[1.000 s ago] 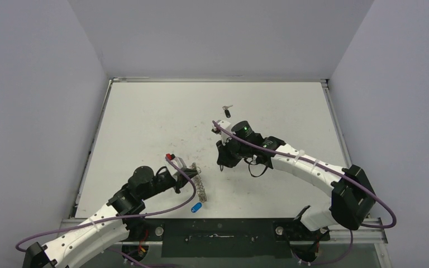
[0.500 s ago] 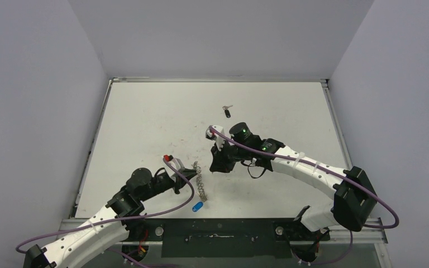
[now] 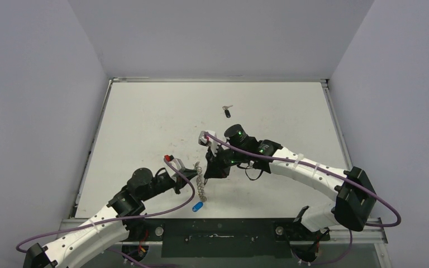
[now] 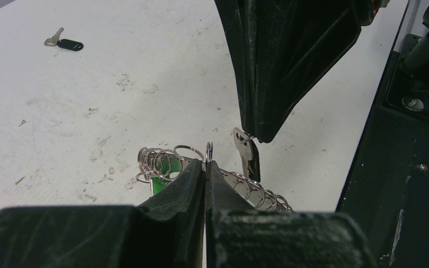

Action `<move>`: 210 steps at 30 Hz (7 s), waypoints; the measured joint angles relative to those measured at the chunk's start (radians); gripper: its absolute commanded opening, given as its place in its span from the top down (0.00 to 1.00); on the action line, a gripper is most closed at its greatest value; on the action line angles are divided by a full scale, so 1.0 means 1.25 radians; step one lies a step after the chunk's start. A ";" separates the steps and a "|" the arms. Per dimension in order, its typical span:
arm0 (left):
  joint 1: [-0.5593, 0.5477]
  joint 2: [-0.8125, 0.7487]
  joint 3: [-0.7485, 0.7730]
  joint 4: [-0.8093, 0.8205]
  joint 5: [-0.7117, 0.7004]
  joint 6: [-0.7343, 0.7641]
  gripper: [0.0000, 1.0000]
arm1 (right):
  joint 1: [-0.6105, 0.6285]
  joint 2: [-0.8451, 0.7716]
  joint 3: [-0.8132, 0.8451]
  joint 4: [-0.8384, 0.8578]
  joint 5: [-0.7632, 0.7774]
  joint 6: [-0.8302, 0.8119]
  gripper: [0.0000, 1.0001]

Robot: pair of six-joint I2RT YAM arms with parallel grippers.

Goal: Put the keys on the keyring

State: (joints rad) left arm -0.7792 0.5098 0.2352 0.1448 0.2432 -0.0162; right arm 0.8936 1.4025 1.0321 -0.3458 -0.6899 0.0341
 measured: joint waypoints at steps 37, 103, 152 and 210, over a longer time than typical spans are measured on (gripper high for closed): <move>0.000 0.012 -0.001 0.020 0.017 0.000 1.00 | 0.020 0.051 0.060 0.014 0.038 0.024 1.00; 0.000 -0.013 -0.013 0.021 0.017 0.000 1.00 | -0.065 -0.096 -0.077 0.128 0.142 0.063 0.34; 0.000 -0.015 -0.013 0.020 0.040 0.023 1.00 | -0.057 0.072 -0.092 0.272 -0.253 -0.524 0.76; 0.000 0.025 0.019 0.019 0.045 0.100 0.73 | 0.067 0.143 0.271 -0.337 0.140 -0.311 1.00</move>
State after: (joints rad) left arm -0.7792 0.5407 0.2592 0.1684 0.2996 0.1089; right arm 0.9768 1.5810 1.3708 -0.7673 -0.5148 -0.3542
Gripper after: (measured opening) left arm 0.292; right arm 0.031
